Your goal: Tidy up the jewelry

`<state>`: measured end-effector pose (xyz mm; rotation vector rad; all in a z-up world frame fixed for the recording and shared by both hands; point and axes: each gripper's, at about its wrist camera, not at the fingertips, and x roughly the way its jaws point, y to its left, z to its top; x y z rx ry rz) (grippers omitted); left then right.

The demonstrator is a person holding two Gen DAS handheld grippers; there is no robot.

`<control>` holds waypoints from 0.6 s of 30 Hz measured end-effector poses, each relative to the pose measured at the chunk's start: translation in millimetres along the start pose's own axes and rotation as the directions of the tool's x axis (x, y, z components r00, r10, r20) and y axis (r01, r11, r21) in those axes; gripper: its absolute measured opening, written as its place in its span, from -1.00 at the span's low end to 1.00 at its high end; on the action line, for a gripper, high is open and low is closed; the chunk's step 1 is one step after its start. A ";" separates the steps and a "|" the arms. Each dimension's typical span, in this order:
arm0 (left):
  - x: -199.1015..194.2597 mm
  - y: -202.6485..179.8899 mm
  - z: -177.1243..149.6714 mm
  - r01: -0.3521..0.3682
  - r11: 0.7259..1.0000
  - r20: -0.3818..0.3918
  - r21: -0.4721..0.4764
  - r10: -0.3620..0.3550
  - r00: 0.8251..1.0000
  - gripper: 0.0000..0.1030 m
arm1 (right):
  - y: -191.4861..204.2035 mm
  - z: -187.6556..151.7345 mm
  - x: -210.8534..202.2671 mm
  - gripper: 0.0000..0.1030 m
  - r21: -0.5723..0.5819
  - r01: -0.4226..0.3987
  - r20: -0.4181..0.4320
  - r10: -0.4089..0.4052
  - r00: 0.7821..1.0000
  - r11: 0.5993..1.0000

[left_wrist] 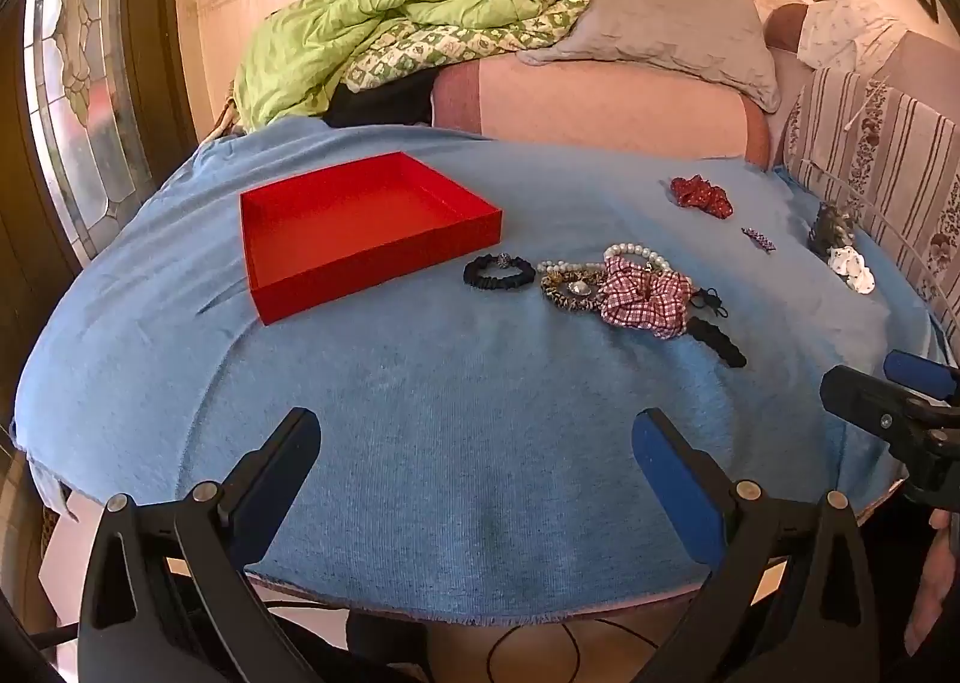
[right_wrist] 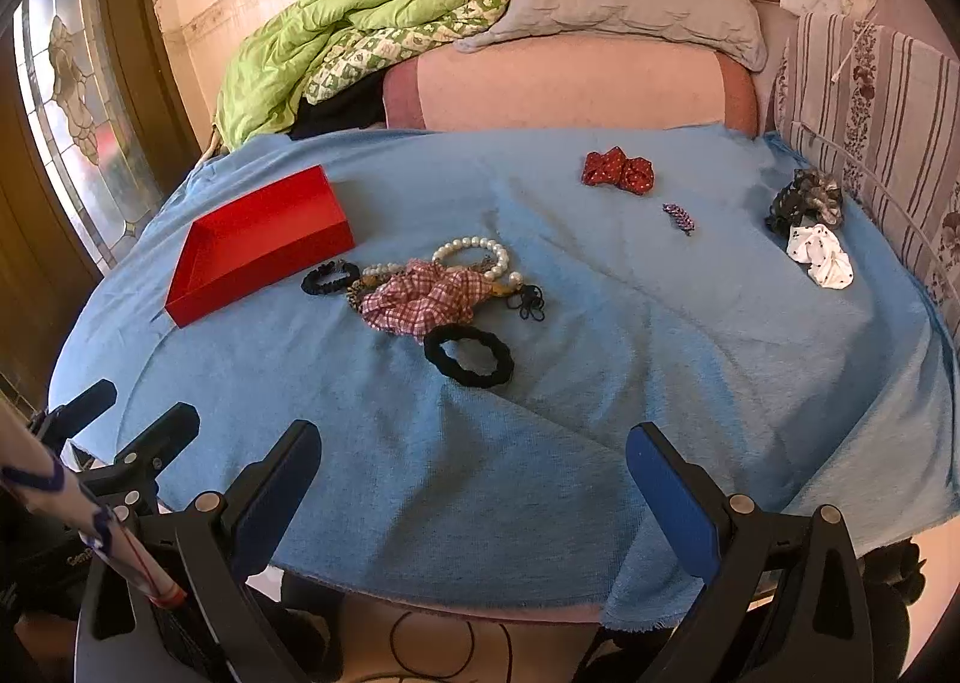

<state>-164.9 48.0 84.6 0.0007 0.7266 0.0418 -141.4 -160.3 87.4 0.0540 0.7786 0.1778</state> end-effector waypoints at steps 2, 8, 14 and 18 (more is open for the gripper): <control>1.5 0.1 -0.8 -0.001 1.000 -0.005 0.001 0.001 1.000 1.00 | -0.2 -0.6 1.9 1.00 0.002 -0.003 -0.010 0.003 1.000 1.000; 6.5 -0.1 -1.7 -0.001 1.000 -0.020 0.000 0.001 1.000 1.00 | 0.5 -1.9 7.2 1.00 -0.002 -0.011 -0.009 0.011 1.000 1.000; 14.4 0.6 -2.6 -0.002 1.000 -0.039 0.000 0.002 0.999 1.00 | -1.3 -1.3 13.7 1.00 0.009 -0.034 -0.028 0.034 0.999 0.999; 20.9 6.9 -0.6 -0.001 1.000 -0.050 -0.015 0.000 0.999 1.00 | -2.7 1.9 20.9 0.94 0.016 -0.072 -0.036 0.072 0.997 0.997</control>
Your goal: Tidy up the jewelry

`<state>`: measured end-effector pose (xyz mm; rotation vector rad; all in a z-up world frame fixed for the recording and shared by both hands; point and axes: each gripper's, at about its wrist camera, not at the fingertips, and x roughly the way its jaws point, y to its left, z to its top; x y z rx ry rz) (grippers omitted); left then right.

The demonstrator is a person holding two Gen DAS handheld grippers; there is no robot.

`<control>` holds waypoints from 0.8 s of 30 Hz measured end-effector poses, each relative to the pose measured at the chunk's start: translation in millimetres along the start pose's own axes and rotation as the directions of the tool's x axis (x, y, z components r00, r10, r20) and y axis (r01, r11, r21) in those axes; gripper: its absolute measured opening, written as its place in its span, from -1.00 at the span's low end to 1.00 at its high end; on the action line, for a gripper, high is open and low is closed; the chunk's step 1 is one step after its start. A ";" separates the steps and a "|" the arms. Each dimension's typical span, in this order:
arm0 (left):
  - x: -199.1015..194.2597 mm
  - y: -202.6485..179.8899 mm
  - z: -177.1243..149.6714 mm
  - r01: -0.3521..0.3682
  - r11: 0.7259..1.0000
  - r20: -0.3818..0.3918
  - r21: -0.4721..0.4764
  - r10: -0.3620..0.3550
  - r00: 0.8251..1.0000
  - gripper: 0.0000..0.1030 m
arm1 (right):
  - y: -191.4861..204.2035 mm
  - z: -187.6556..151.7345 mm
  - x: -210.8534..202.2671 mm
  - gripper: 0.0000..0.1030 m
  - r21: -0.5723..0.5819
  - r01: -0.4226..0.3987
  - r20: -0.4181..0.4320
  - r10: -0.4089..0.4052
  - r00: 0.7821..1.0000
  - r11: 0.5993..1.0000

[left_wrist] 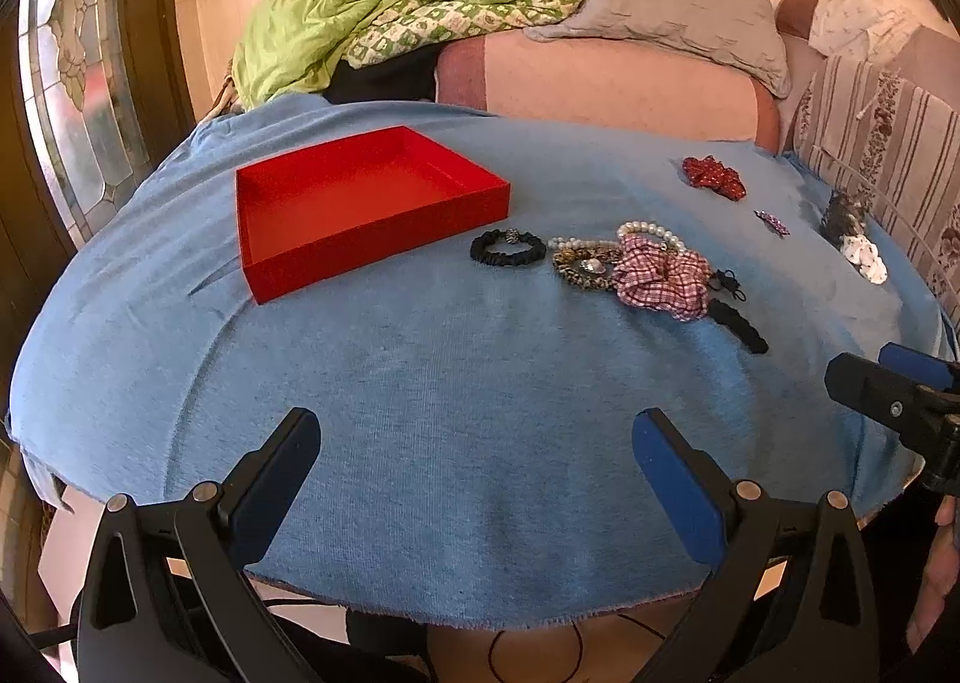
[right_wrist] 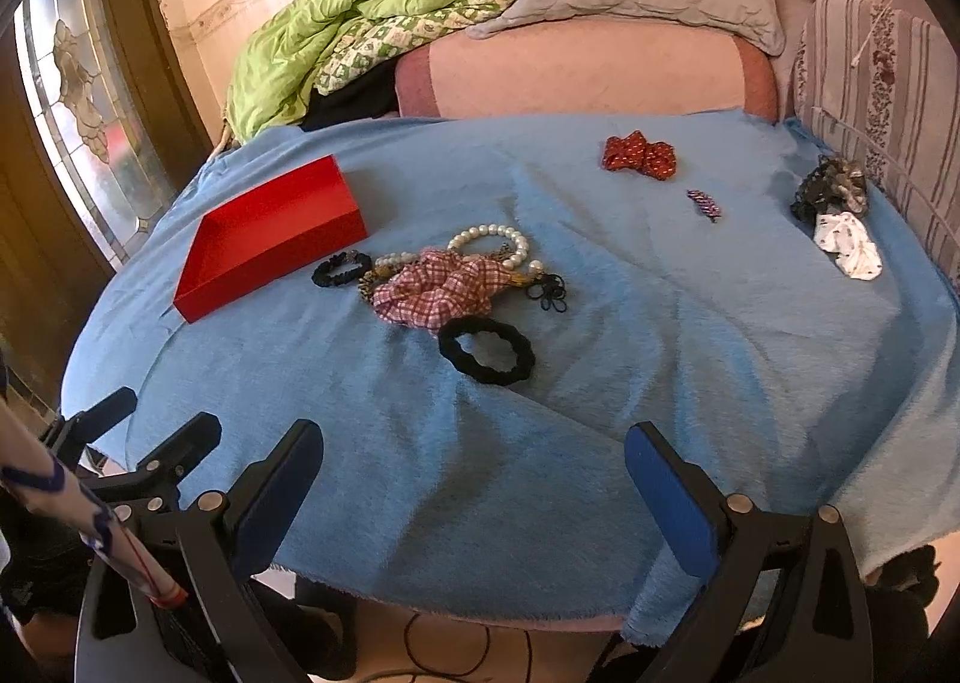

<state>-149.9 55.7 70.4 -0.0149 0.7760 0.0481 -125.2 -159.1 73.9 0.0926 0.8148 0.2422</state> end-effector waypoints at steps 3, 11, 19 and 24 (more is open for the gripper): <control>5.3 6.5 1.8 0.003 1.000 -0.007 -0.017 -0.003 1.000 1.00 | 0.6 4.5 9.3 0.83 -0.009 -0.024 0.000 0.024 1.000 1.000; 15.3 11.4 6.8 0.034 0.999 -0.011 -0.023 -0.035 0.999 1.00 | 8.4 15.5 41.3 0.43 -0.069 -0.036 -0.055 0.033 0.998 0.997; 33.6 5.5 19.0 0.068 0.998 -0.035 -0.014 -0.068 0.997 1.00 | 5.8 29.9 75.6 -0.21 -0.139 0.000 -0.122 -0.017 0.992 0.990; 46.9 -8.0 31.2 0.111 0.994 -0.057 0.012 -0.110 0.992 1.00 | -3.7 29.8 87.6 -0.69 -0.123 -0.013 -0.141 -0.005 0.990 0.992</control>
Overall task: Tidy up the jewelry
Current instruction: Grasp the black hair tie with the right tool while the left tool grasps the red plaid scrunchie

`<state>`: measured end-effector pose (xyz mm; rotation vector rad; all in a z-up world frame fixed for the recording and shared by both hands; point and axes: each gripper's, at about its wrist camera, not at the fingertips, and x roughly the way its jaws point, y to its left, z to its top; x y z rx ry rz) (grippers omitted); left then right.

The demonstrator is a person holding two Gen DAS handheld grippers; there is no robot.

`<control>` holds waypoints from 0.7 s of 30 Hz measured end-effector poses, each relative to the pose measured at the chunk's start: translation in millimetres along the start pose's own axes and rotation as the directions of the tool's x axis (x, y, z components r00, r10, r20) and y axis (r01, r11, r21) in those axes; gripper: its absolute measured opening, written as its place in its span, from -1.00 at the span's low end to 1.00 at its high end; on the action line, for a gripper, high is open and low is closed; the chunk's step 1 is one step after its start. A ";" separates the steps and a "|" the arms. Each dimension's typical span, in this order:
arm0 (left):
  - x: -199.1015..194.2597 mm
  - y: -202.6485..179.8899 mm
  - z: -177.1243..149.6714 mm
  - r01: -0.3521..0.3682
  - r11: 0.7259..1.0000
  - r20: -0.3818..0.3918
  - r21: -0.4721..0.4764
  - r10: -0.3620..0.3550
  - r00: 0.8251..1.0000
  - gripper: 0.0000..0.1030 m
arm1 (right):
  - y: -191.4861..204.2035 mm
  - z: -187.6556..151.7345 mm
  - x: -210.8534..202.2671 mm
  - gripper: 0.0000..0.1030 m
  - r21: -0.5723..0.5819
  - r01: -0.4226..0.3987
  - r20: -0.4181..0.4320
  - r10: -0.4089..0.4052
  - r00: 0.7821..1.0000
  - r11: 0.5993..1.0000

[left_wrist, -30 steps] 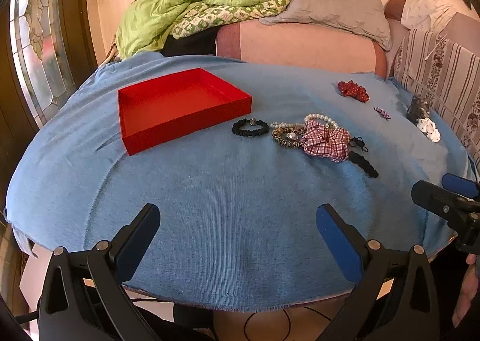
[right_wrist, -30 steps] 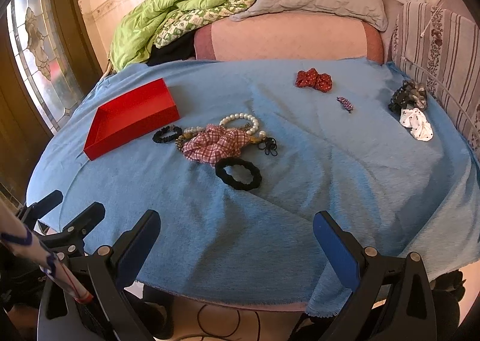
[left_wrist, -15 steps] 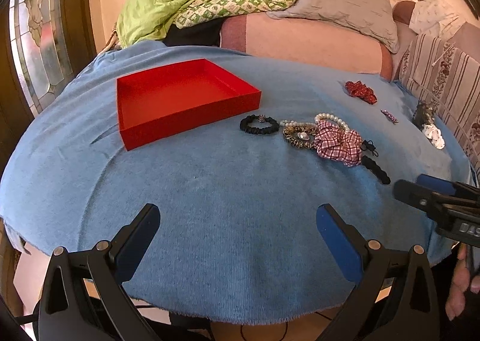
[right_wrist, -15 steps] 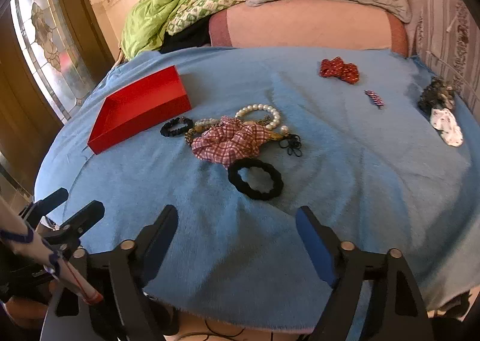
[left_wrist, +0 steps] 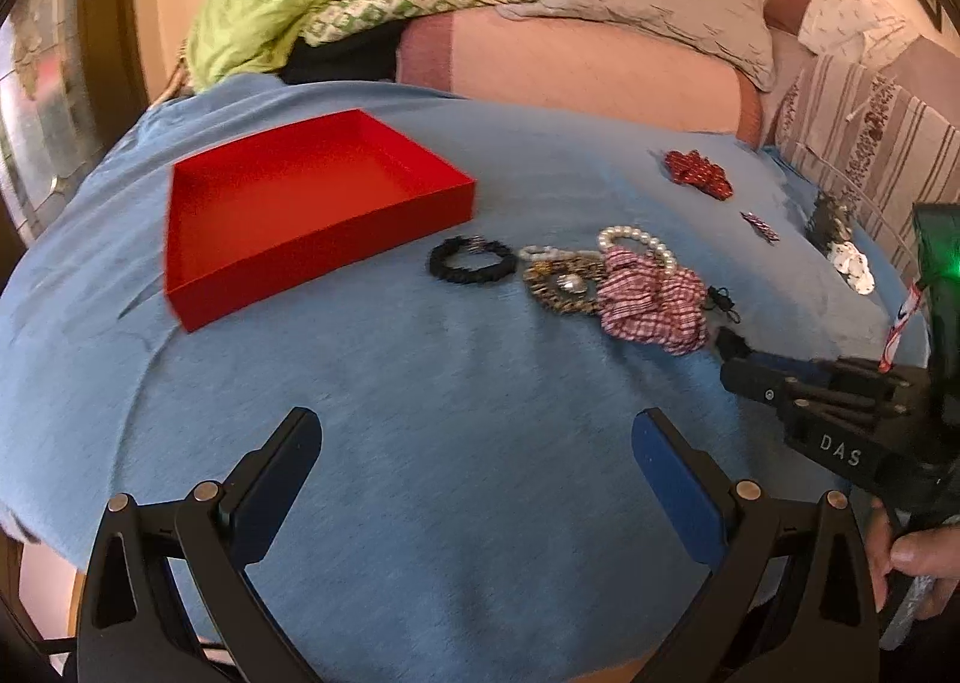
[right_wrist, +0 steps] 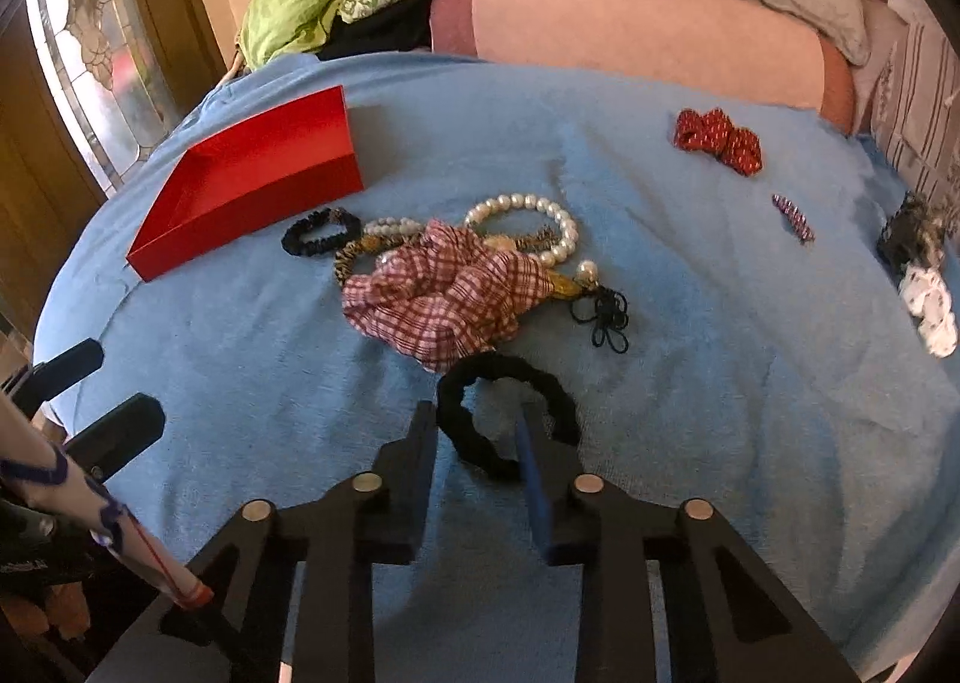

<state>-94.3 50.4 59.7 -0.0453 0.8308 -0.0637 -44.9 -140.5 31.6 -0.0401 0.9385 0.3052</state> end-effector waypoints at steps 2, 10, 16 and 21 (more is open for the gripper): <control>7.6 -6.3 7.6 0.017 1.000 -0.010 0.010 -0.017 1.000 1.00 | -8.0 0.1 -2.2 -0.76 0.032 -0.009 0.019 0.008 1.000 0.999; 50.1 -25.6 34.2 0.116 0.992 -0.095 -0.047 -0.121 0.988 0.67 | -39.0 2.4 -13.9 -0.78 0.157 -0.040 0.086 0.026 0.996 0.987; 79.9 -42.9 46.5 0.169 0.983 -0.136 -0.076 -0.178 0.975 0.42 | -45.2 1.6 -16.0 -0.78 0.178 -0.051 0.098 0.034 0.995 0.983; 99.2 -56.8 44.6 0.178 0.983 -0.170 -0.047 -0.183 0.968 -0.32 | -48.4 1.7 -17.2 -0.77 0.185 -0.064 0.107 0.044 0.993 0.981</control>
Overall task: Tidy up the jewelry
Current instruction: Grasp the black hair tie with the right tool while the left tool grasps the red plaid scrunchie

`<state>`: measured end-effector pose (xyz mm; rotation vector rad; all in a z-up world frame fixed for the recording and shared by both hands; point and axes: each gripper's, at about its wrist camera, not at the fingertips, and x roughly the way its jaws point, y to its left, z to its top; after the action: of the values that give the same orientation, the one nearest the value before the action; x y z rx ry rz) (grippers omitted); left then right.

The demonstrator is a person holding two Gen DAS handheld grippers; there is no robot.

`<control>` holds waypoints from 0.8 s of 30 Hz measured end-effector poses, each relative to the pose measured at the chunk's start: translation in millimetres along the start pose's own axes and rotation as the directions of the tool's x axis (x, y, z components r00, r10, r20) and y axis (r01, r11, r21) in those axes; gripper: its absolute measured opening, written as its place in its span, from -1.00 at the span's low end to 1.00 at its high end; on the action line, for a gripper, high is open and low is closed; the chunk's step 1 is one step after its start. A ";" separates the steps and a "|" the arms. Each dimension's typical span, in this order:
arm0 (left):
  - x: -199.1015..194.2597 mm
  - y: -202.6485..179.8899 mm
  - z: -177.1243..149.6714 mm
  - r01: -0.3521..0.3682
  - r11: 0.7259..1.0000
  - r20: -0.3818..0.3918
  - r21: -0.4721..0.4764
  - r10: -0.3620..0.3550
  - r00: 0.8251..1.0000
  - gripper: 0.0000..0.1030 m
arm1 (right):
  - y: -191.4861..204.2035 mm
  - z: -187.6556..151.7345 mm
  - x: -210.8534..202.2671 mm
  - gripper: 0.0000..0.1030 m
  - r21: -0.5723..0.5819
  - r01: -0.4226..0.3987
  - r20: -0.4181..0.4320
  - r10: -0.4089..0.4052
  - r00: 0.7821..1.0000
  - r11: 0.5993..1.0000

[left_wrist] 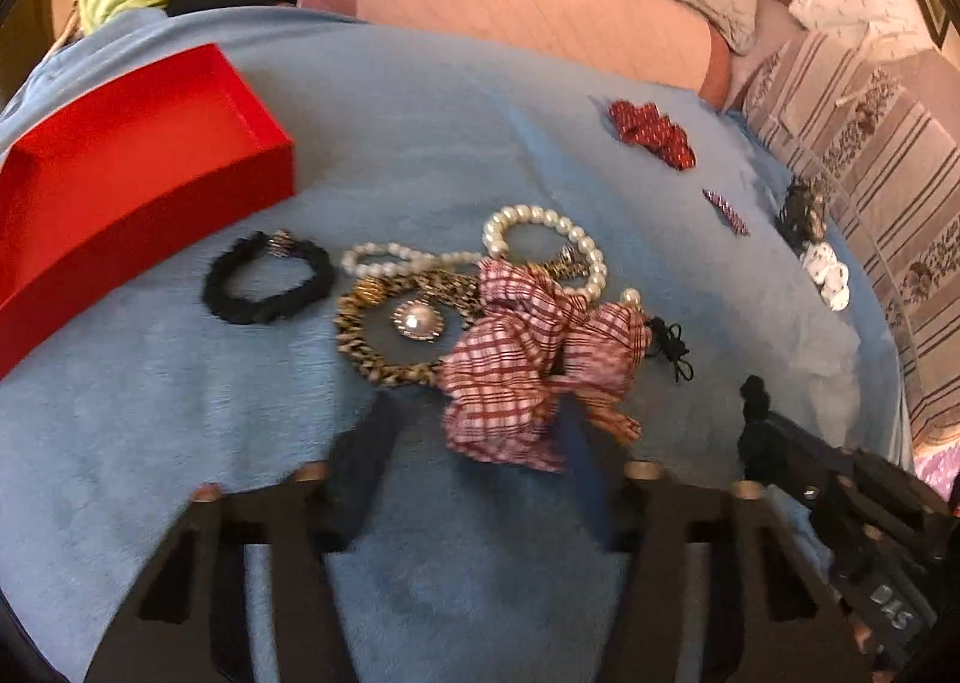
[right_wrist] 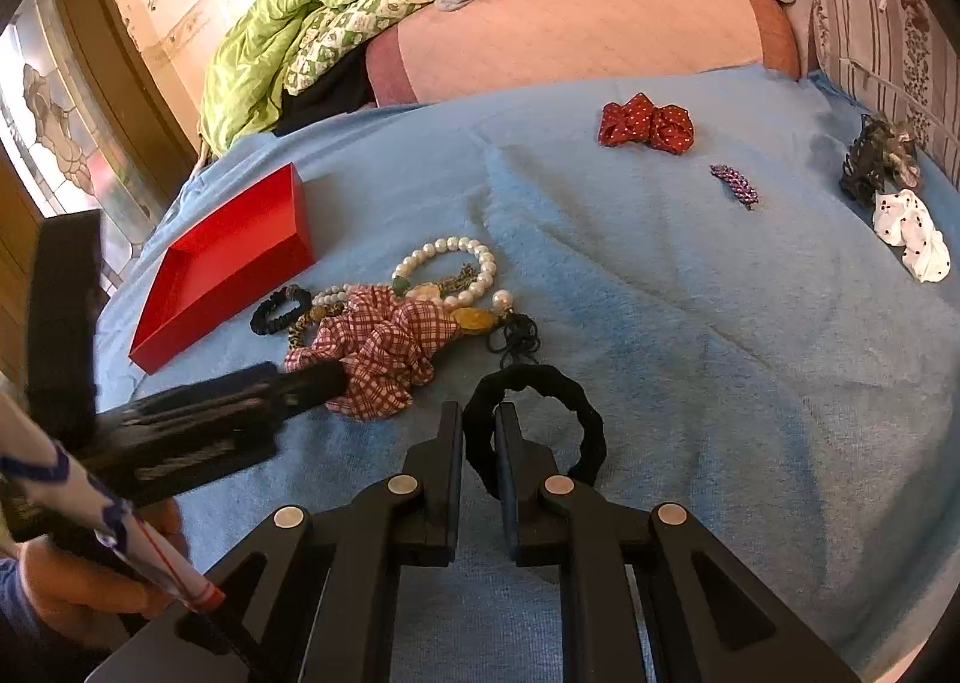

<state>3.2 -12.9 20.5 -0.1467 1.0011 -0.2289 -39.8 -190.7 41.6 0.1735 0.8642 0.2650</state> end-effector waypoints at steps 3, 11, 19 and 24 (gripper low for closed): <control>-2.2 -3.1 -1.7 0.024 0.999 0.010 0.028 -0.025 1.000 -0.83 | -0.4 0.3 -4.3 -0.77 0.004 -0.001 0.013 0.001 1.000 1.000; -45.0 -7.8 -5.4 0.049 0.997 0.084 0.063 -0.054 0.995 -0.84 | 2.4 3.5 -23.6 -0.77 0.011 -0.012 0.067 0.011 0.998 1.000; -104.7 0.1 -1.4 0.044 0.997 0.185 0.064 -0.055 0.981 -0.84 | 26.4 9.0 -50.4 -0.77 -0.031 -0.055 0.107 0.058 0.993 0.998; -135.8 27.5 8.0 0.031 0.999 0.247 0.017 -0.035 0.968 -0.84 | 46.9 22.6 -59.3 -0.77 -0.069 -0.100 0.102 0.107 0.989 0.993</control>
<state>-57.0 48.7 129.3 -0.1754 0.7495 -0.2414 -66.6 -164.7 111.1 0.1712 0.7422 0.3770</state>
